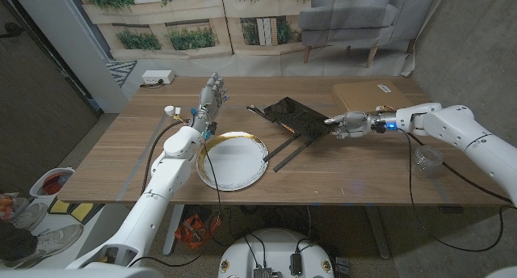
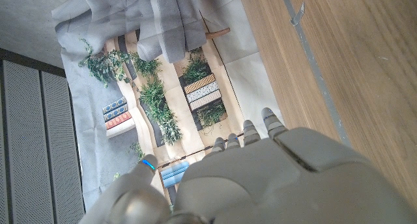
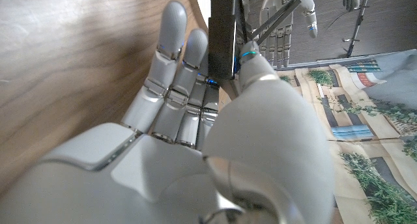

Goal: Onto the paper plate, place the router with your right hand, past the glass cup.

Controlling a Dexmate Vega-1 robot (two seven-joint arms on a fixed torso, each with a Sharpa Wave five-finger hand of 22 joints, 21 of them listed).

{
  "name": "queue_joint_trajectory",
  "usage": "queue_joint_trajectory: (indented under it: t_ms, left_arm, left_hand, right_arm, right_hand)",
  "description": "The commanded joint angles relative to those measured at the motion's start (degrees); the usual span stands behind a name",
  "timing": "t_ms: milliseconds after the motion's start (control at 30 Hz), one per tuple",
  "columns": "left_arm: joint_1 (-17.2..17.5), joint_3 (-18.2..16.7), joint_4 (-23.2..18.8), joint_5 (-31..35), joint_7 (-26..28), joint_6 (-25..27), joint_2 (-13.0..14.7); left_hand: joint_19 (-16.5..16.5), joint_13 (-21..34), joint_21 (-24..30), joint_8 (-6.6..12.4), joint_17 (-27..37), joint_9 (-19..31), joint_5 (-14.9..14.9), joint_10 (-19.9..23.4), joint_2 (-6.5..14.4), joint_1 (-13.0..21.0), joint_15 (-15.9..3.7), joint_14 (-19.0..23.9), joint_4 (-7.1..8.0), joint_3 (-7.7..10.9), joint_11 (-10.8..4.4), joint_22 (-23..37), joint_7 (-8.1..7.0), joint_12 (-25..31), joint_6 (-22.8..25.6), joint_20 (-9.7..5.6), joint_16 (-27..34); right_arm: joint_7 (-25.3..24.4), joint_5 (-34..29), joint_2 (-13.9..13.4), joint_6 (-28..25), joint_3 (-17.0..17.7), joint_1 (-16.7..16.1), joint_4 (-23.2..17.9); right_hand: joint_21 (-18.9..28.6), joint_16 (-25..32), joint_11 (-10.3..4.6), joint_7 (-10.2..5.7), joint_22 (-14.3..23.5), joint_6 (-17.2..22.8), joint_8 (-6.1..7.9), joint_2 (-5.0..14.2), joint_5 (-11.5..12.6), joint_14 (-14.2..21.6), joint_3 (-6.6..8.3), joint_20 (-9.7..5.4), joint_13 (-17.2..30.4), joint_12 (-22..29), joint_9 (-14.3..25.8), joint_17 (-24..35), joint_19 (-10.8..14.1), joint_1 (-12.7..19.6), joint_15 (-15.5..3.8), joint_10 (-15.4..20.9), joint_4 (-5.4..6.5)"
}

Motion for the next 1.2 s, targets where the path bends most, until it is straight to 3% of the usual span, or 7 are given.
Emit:
queue_joint_trajectory:
  t_ms: [33, 1200]
  left_arm:
    - [-0.12, -0.04, 0.20, -0.19, -0.23, -0.15, 0.08]
    - [-0.21, -0.42, 0.77, -0.54, -0.44, -0.80, -0.01]
  left_hand:
    - [-4.51, 0.20, -0.02, 0.18, 0.30, 0.24, 0.27, -12.82, 6.62, 0.03, 0.10, -12.23, 0.15, -0.14, 0.31, 0.09, 0.24, 0.35, -8.07, 0.33, 0.39]
    - [-4.51, 0.20, -0.10, 0.19, 0.30, 0.24, 0.28, -12.78, 6.61, 0.02, 0.11, -12.24, 0.15, -0.15, 0.29, 0.09, 0.29, 0.36, -8.00, 0.34, 0.38]
  right_arm:
    - [1.87, -1.02, 1.74, 0.29, -1.68, 1.36, 0.39]
    - [8.10, -6.14, 7.36, 0.56, -7.72, 6.99, 5.09]
  right_hand:
    - [0.68, -0.21, 0.47, 3.47, -0.07, 3.76, -0.26, 11.64, 0.53, 8.40, 1.45, -3.79, 0.12, -0.06, 0.14, 0.14, -3.86, 11.53, -8.66, 7.31, -0.06]
    - [3.38, -0.89, 0.68, 3.48, -1.46, 4.19, -0.97, 11.50, 0.54, 8.86, 1.45, -3.96, 0.31, -0.49, 0.51, 0.40, -4.64, 11.71, -8.65, 7.72, -0.17]
